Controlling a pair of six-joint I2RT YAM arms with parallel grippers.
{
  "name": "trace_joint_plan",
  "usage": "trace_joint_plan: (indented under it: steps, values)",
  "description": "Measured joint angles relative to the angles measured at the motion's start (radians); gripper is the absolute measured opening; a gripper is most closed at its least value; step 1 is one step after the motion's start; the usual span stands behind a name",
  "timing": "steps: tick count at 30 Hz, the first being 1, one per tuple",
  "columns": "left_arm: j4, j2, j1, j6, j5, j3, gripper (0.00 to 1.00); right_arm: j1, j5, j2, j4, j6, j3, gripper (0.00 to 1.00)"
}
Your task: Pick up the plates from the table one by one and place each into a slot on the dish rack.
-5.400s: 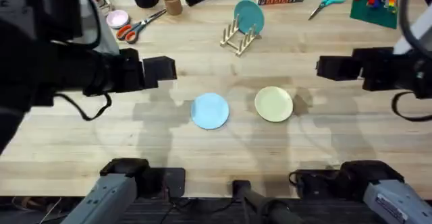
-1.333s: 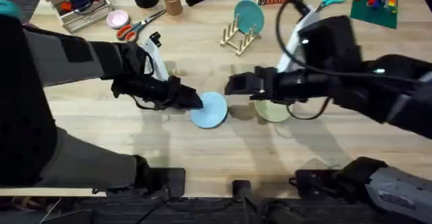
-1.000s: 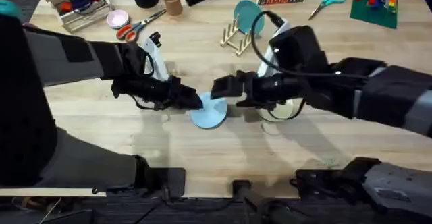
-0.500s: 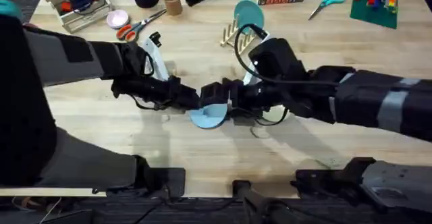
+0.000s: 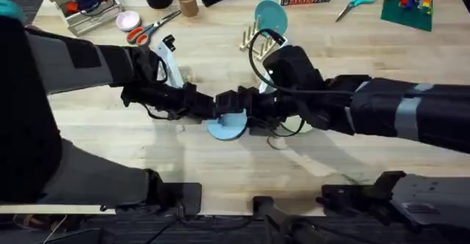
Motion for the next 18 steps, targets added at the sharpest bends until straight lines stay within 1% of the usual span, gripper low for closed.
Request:
trace_joint_plan:
  steps: [1,3,6,8,9,18]
  values:
    - [0.000,0.000,0.000,0.000,0.000,0.000,0.040,0.000,0.002,0.002,0.003,0.000,0.000,0.863]
    - [0.000,0.000,0.000,0.000,0.000,0.000,0.040,0.000,0.005,0.008,0.008,0.001,0.000,0.741]
    - [0.000,0.000,0.002,0.000,-0.001,0.001,0.041,-0.001,0.018,0.021,0.003,0.002,-0.004,0.501]
    - [0.000,0.000,0.004,0.000,-0.001,0.001,0.041,-0.001,0.027,0.031,-0.006,0.001,-0.009,0.259]
    - [-0.005,-0.004,0.016,-0.001,0.000,0.005,0.040,-0.009,0.004,0.025,0.012,0.009,-0.012,0.044]
    - [-0.008,-0.008,0.019,-0.003,-0.002,0.006,0.041,-0.009,0.004,0.020,0.016,0.006,-0.011,0.034]
